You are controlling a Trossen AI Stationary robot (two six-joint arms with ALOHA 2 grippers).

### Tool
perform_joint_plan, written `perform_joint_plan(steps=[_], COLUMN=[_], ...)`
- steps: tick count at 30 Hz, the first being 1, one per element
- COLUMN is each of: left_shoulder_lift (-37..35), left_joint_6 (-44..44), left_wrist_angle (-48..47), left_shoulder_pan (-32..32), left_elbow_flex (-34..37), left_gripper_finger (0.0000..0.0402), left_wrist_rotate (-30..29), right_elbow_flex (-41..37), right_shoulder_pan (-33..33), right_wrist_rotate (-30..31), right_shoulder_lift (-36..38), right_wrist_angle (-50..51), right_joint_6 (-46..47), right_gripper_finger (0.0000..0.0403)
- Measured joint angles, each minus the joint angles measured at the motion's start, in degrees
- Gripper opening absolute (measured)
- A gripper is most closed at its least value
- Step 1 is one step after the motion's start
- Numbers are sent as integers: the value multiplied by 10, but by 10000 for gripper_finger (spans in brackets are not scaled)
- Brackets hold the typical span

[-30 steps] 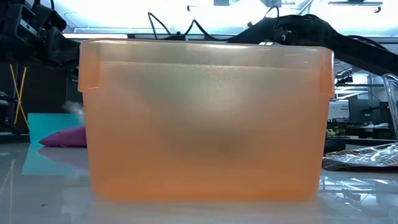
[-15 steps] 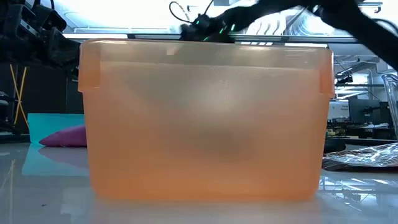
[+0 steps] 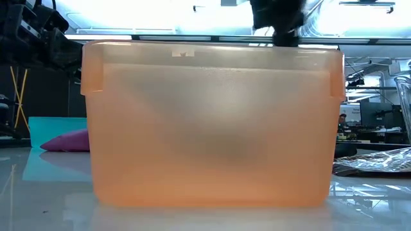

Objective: Sort spices by type
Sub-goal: Put the orange seasoning pack into the blue bin

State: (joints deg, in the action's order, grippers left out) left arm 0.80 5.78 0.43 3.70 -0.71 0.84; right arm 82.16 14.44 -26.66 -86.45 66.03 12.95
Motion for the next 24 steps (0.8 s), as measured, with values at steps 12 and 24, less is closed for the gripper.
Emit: perform_joint_plan(steps=[12, 24], left_shoulder_lift=[0, 0], left_joint_6=[0, 0], left_wrist_angle=[0, 0], left_shoulder_pan=[0, 0], left_elbow_flex=[0, 0], left_gripper_finger=[1, 1], left_wrist_rotate=[0, 0], right_elbow_flex=[-146, -146], right_shoulder_pan=[-299, -328], right_wrist_rotate=[78, 103], right_shoulder_lift=[51, -99], right_wrist_angle=[-130, -155], right_joint_6=[102, 117], right_gripper_finger=[178, 178])
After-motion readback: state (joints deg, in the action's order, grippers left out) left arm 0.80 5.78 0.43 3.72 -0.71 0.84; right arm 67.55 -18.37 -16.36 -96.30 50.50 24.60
